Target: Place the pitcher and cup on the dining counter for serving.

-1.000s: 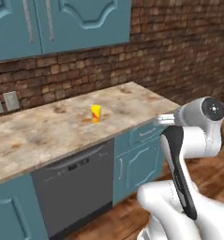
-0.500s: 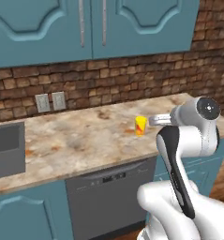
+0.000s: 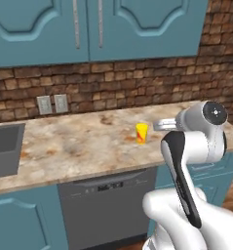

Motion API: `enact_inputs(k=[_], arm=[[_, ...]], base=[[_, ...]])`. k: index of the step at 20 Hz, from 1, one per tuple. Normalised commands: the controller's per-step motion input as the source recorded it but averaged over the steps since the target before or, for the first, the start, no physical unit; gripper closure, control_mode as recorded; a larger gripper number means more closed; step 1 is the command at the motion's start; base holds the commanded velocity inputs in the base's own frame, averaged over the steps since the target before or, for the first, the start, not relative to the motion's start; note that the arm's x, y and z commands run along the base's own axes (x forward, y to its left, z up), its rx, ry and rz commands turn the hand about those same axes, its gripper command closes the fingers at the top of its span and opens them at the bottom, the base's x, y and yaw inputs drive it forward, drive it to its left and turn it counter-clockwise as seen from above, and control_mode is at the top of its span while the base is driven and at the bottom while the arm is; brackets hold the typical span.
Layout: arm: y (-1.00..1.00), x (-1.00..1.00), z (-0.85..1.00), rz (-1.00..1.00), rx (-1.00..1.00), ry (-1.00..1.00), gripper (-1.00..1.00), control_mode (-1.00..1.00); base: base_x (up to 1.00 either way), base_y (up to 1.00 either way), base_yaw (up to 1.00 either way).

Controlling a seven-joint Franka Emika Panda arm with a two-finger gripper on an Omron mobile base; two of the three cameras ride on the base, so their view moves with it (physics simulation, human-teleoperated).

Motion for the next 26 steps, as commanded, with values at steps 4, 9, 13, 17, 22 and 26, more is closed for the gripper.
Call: enact_inputs(k=[4,9,13,17,22,26], arm=[[0.0,0.0,0.0,0.0,0.0,0.0,-1.0,1.0],[0.0,0.17,-0.16,0.04,0.0,0.01,-1.0,-1.0],[-0.08,0.24,-0.39,0.09,0.0,0.07,-1.0,-1.0],[-0.22,0.13,-0.2,0.04,0.0,0.18,-1.0,-1.0],[-0.25,0.3,-0.09,0.0,0.0,0.2,-1.0,-1.0],[-0.29,0.46,-0.17,0.0,0.0,0.1,-1.0,-1.0]], base=[[0.5,-0.2,0.13],[0.25,-0.01,0.06],[0.0,0.0,0.0],[0.0,0.0,0.0],[0.0,0.0,0.0],[0.0,0.0,0.0]])
